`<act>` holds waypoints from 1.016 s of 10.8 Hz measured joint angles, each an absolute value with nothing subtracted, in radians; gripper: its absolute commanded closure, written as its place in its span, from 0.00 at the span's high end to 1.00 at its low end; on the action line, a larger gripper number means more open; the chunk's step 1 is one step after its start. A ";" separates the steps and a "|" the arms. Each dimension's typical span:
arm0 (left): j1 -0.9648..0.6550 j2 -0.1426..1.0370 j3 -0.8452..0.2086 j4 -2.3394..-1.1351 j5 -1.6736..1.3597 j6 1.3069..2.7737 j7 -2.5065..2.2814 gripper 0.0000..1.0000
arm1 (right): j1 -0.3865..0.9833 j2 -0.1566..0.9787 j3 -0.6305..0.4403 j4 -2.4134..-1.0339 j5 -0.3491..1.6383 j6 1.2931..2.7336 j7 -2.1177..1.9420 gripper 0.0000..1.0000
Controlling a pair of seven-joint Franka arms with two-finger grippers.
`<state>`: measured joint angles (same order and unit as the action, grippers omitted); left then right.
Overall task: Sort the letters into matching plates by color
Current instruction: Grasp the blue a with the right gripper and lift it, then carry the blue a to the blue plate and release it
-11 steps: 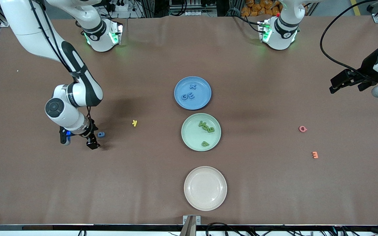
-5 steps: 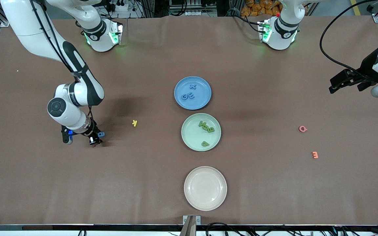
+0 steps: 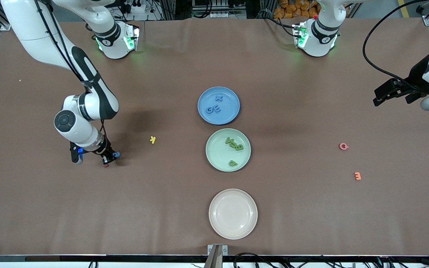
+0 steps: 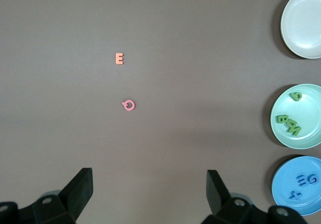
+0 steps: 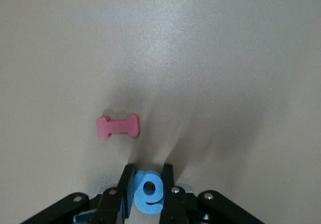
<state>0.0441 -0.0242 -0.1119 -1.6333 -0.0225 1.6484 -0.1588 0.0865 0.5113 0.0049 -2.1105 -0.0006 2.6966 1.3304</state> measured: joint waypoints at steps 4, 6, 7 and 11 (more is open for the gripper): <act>0.044 -0.023 -0.113 -1.634 -0.023 1.648 -0.159 1.00 | 0.087 0.511 0.008 -2.108 -0.001 2.693 1.178 0.09; 0.044 -0.023 -0.113 -1.634 -0.023 1.648 -0.159 1.00 | 0.088 0.510 0.017 -2.085 -0.001 2.634 0.987 0.09; 0.044 -0.023 -0.113 -1.634 -0.023 1.648 -0.159 1.00 | 0.089 0.506 0.024 -2.059 -0.001 2.580 0.871 0.09; 0.044 -0.023 -0.113 -1.634 -0.023 1.648 -0.159 1.00 | 0.089 0.454 0.060 -1.922 -0.001 2.315 0.519 0.09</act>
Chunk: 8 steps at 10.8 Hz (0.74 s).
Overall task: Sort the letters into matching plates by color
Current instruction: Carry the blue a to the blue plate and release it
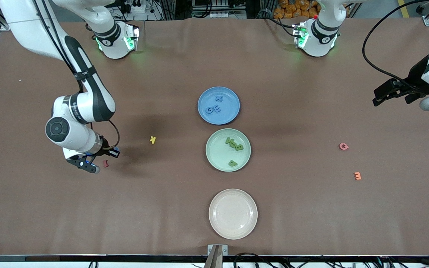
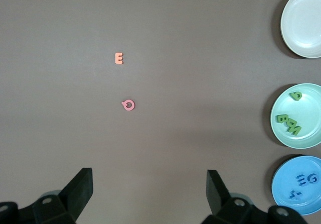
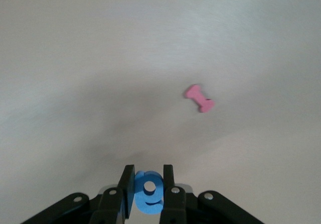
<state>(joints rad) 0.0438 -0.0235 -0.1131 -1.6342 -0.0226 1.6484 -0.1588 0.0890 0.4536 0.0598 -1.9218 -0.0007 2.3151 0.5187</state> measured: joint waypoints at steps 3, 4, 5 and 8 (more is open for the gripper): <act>0.045 -0.023 -0.113 -1.634 -0.023 1.648 -0.159 1.00 | 0.093 0.446 0.109 -1.890 -0.001 2.294 0.307 0.09; 0.045 -0.023 -0.113 -1.634 -0.023 1.648 -0.159 1.00 | 0.098 0.446 0.132 -1.885 -0.001 2.294 0.274 0.09; 0.046 -0.023 -0.112 -1.634 -0.023 1.648 -0.159 1.00 | 0.112 0.446 0.158 -1.879 -0.001 2.294 0.262 0.10; 0.045 -0.023 -0.112 -1.634 -0.023 1.648 -0.159 1.00 | 0.223 0.445 0.196 -1.862 -0.001 2.294 0.261 0.10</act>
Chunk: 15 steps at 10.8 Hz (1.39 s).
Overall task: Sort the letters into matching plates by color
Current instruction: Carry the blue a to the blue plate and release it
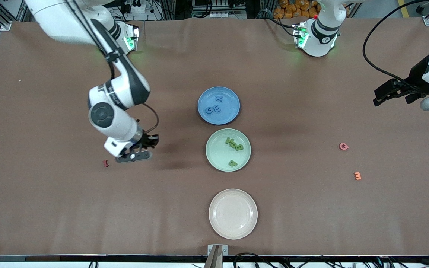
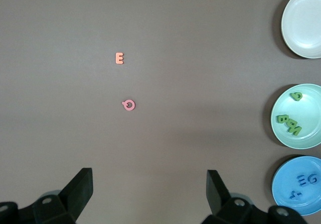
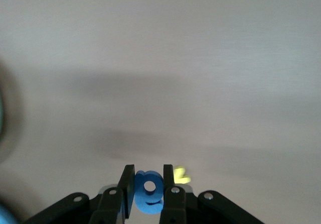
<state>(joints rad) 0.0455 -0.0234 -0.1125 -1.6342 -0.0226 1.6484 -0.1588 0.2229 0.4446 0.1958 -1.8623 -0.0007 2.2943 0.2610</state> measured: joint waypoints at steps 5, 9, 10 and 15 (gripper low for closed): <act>0.046 -0.023 -0.112 -1.634 -0.023 1.648 -0.157 1.00 | 0.459 0.446 0.202 -1.860 -0.001 2.290 0.261 0.11; 0.047 -0.023 -0.112 -1.634 -0.023 1.648 -0.156 1.00 | 0.577 0.485 0.201 -1.857 -0.004 2.290 0.260 0.11; 0.047 -0.023 -0.112 -1.635 -0.023 1.648 -0.156 1.00 | 0.608 0.506 0.201 -1.848 -0.004 2.293 0.260 0.12; 0.048 -0.023 -0.112 -1.635 -0.023 1.648 -0.156 1.00 | 0.689 0.564 0.201 -1.794 -0.004 2.299 0.289 1.00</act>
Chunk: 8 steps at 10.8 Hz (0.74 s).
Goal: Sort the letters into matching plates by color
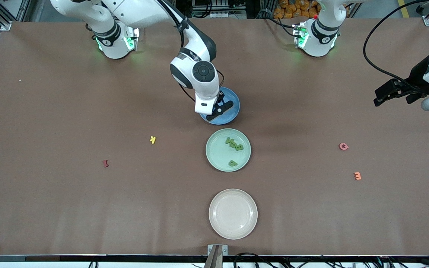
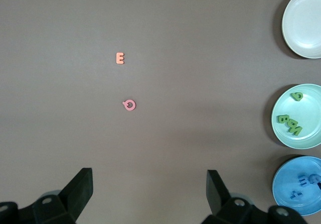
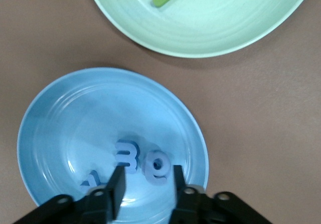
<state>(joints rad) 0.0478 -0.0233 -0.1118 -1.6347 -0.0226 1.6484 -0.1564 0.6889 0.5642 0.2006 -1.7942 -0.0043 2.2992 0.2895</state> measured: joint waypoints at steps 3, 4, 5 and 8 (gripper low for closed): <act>0.048 -0.023 -0.112 -1.635 -0.023 1.648 -0.156 1.00 | 0.687 0.564 0.190 -1.784 -0.004 2.298 0.291 1.00; 0.048 -0.023 -0.112 -1.635 -0.023 1.648 -0.156 1.00 | 0.684 0.564 0.185 -1.779 -0.005 2.297 0.291 1.00; 0.048 -0.023 -0.112 -1.635 -0.023 1.648 -0.156 1.00 | 0.677 0.563 0.180 -1.773 -0.006 2.289 0.291 1.00; 0.048 -0.023 -0.112 -1.635 -0.023 1.648 -0.156 1.00 | 0.600 0.550 0.163 -1.758 -0.041 2.236 0.292 1.00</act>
<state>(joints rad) 0.0482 -0.0233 -0.1118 -1.6349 -0.0226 1.6484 -0.1563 0.6004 0.5503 0.1631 -1.7585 -0.0408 2.2363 0.2916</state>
